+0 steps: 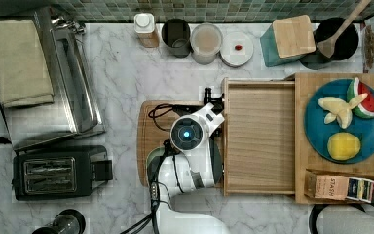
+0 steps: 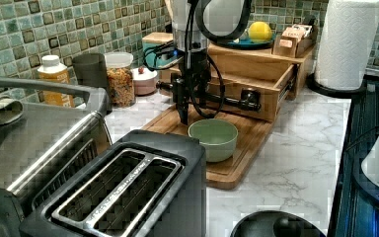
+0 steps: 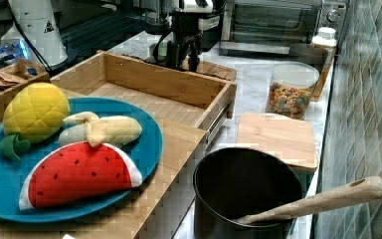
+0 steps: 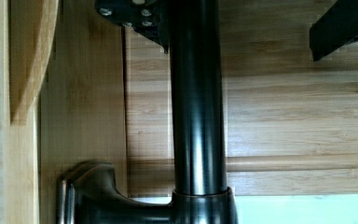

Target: Open the drawer.

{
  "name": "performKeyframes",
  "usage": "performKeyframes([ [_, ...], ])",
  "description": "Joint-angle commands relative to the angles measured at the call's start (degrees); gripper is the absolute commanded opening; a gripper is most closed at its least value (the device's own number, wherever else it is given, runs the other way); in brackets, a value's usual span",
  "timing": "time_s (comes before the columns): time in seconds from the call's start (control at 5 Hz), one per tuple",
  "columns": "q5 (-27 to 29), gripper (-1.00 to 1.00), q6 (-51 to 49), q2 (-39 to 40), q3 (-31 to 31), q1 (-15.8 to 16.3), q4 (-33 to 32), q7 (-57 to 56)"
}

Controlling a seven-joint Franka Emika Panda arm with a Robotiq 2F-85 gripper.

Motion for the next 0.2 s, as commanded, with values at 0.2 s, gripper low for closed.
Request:
performKeyframes([
  [0.2,0.32,1.00,0.99,-2.55,4.09,4.52,1.15,3.22],
])
